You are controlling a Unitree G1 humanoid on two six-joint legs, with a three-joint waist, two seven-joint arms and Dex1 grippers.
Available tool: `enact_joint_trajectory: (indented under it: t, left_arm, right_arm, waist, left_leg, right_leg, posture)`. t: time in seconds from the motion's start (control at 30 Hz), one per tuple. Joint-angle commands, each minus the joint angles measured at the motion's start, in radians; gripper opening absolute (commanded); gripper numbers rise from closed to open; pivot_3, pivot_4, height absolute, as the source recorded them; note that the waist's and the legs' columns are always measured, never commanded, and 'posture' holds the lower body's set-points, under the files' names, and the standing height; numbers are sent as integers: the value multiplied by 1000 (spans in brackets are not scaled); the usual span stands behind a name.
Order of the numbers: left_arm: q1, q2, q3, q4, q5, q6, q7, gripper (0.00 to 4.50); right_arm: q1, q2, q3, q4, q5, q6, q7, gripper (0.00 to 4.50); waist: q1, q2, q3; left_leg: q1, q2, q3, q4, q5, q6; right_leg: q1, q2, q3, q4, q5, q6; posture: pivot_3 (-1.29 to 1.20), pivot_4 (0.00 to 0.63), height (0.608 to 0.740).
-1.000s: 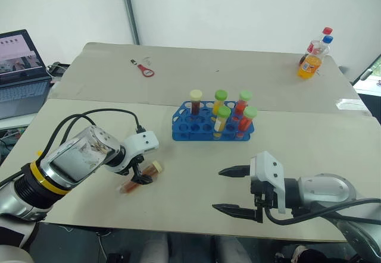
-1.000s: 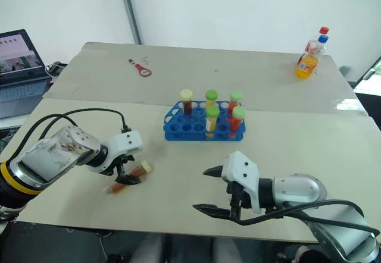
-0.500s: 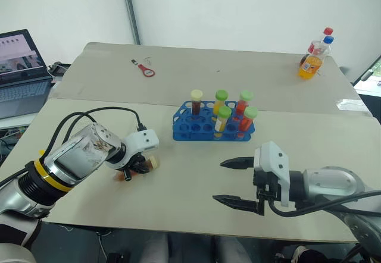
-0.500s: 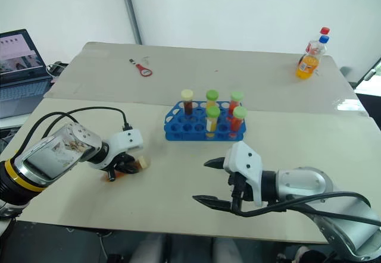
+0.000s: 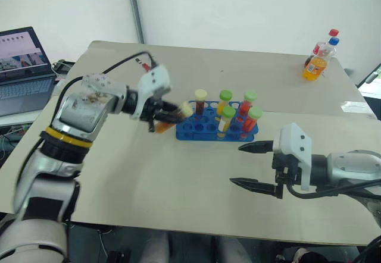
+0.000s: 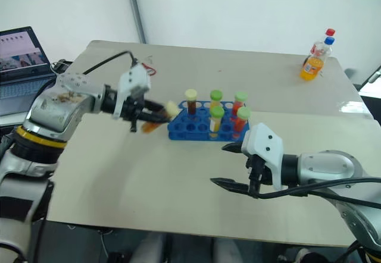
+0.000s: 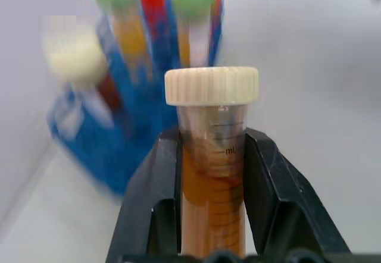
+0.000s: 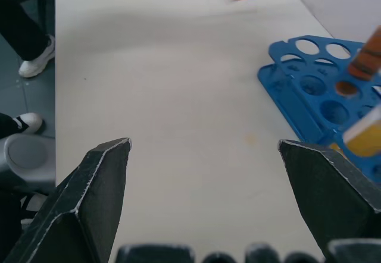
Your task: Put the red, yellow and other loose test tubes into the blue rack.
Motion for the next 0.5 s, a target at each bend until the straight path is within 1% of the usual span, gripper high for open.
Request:
enact_joint_trajectory:
  t: [0.03, 0.2, 0.33, 0.5]
  left_arm:
    - [-2, -115, 101, 16, -37, -31, 120, 892]
    - [43, -279, 156, 74, 0, -149, 288, 892]
    - [95, -331, 145, 94, 40, -264, 324, 892]
    - [148, -373, 146, 130, 65, -344, 356, 892]
  right_arm:
    - [7, -26, -45, -10, -24, -27, 8, 4409]
    - [-15, -21, -56, -22, -2, 9, -37, 4409]
    - [-19, -19, -61, -34, 19, 40, -78, 4409]
    - [-17, -16, -66, -50, 36, 66, -128, 4409]
  waist:
    - [-5, 0, 0]
    - [-10, 0, 0]
    - [-9, 0, 0]
    - [-4, 0, 0]
  left_leg:
    - [0, 0, -1, 0, 0, 0]
    - [-1, 0, -1, 1, 0, 0]
    - [-1, -1, -1, 1, 0, 0]
    - [-1, -1, -1, 1, 0, 0]
  right_leg:
    - [0, 0, 0, 0, 0, 0]
    - [-1, 0, 0, 1, 0, 0]
    - [0, 0, 0, 1, 0, 0]
    - [0, 0, 0, 1, 0, 0]
  posture:
    - [0, 150, 740]
    - [0, 150, 740]
    - [0, 150, 740]
    - [0, 150, 740]
